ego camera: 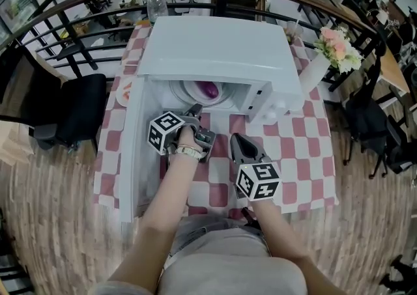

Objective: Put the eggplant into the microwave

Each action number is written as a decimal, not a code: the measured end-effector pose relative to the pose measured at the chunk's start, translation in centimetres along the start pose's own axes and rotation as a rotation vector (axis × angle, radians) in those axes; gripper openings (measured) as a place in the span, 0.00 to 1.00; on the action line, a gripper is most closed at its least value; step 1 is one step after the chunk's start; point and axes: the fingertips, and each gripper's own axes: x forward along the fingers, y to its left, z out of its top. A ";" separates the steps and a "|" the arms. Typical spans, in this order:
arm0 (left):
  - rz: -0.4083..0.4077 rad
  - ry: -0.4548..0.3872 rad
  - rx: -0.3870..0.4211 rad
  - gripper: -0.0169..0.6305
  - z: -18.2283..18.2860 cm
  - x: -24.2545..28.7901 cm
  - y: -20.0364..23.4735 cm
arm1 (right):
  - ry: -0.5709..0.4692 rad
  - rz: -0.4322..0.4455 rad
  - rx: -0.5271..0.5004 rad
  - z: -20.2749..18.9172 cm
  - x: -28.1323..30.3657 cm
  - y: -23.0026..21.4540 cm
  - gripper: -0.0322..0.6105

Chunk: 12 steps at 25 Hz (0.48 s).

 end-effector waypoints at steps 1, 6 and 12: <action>-0.022 0.008 0.002 0.29 -0.3 -0.2 -0.3 | -0.002 0.001 -0.001 0.0 -0.2 0.1 0.09; -0.075 0.039 0.081 0.05 -1.7 -1.7 -1.3 | -0.019 0.009 -0.008 0.3 -0.7 0.6 0.09; -0.208 0.066 0.207 0.03 -4.0 -3.5 -3.7 | -0.046 0.007 -0.012 0.8 -1.2 1.0 0.09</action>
